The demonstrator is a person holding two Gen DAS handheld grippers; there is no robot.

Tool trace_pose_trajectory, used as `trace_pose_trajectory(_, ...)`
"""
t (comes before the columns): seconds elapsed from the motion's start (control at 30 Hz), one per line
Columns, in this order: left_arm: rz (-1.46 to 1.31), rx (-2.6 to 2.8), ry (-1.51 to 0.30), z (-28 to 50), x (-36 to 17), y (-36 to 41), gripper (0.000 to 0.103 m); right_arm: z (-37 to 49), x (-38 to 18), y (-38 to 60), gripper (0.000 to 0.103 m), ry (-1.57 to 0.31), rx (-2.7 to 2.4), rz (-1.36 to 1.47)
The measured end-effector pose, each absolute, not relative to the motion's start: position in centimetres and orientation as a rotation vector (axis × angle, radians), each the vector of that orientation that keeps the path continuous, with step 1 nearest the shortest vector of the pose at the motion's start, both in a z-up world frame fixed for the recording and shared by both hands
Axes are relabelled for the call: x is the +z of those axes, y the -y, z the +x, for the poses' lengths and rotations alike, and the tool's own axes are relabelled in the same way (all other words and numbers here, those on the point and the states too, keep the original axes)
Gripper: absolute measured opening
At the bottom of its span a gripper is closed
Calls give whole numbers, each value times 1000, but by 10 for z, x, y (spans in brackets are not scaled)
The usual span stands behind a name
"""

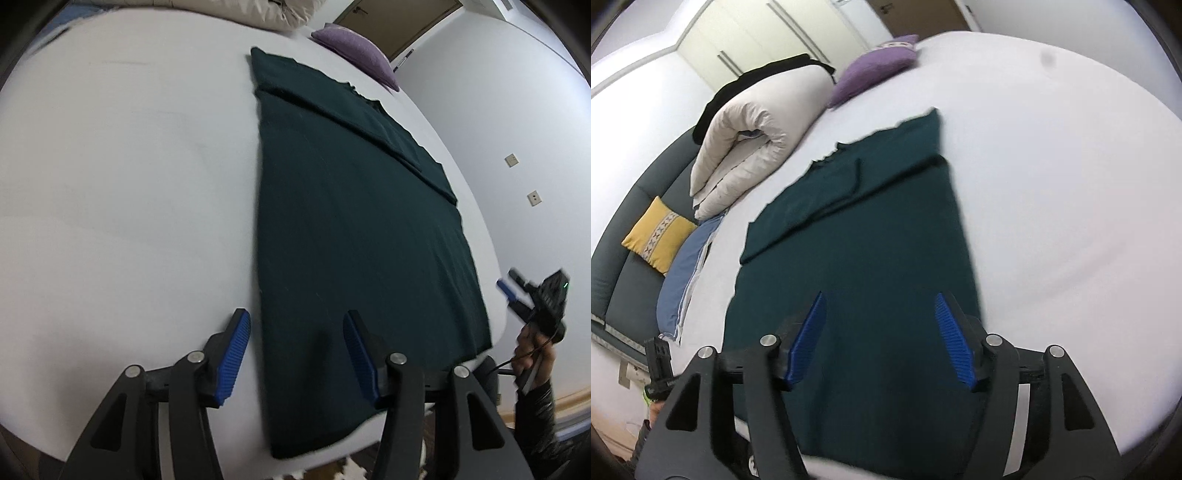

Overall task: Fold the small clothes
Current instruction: 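Move both tools to the sweater hem and close on it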

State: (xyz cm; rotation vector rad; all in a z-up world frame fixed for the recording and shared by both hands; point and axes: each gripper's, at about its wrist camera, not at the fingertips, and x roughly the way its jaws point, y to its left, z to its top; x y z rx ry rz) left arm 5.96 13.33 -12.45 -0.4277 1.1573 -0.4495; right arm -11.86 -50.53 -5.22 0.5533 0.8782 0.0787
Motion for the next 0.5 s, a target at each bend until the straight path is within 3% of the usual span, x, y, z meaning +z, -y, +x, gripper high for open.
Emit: trace_pose_trajectory(0.5, -549, -511, -1200, 37, -135, -137, 54, -209, -105, 536, 58, -1087, 55, 673)
